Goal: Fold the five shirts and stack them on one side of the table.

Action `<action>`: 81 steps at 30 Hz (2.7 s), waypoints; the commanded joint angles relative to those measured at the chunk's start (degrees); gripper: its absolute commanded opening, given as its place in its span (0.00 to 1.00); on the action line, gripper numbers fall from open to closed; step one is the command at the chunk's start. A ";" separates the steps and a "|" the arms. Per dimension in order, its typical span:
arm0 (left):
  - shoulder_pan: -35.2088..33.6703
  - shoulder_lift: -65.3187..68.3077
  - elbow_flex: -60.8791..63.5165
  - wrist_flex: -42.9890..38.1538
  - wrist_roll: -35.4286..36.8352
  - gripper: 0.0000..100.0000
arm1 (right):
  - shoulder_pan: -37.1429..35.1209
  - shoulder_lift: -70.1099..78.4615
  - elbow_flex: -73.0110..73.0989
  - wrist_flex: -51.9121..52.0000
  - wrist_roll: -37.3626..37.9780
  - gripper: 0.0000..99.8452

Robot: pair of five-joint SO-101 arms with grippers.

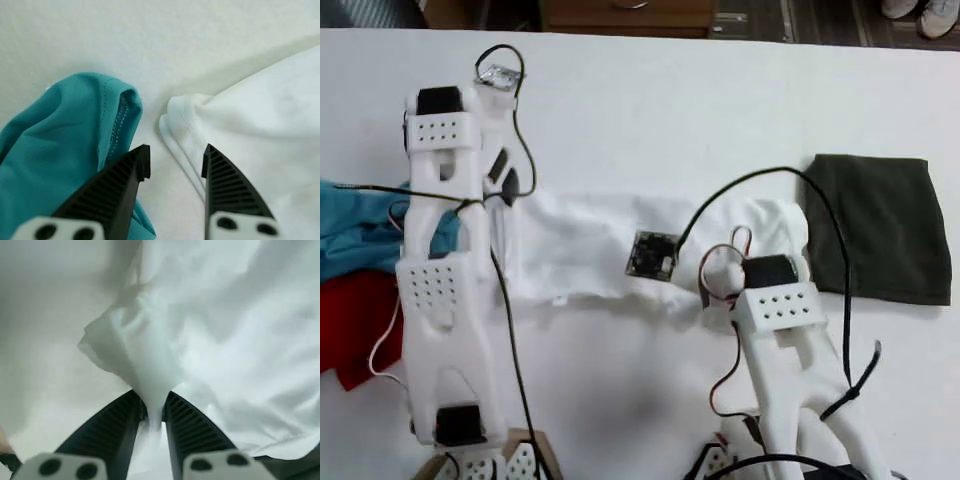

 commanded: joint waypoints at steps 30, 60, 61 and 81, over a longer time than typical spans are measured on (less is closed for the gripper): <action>5.54 -4.75 2.68 0.70 0.62 0.20 | 3.21 44.70 -37.80 -8.13 -3.34 0.19; 5.54 -4.84 2.59 -0.62 0.18 0.20 | 5.67 28.88 -31.91 8.31 -3.34 0.02; 5.54 -4.84 2.59 -0.62 0.18 0.20 | 4.88 28.88 -29.54 6.02 -3.34 0.02; 5.54 -4.75 2.59 -0.53 0.35 0.20 | -0.31 32.40 -21.98 -19.38 -4.04 0.02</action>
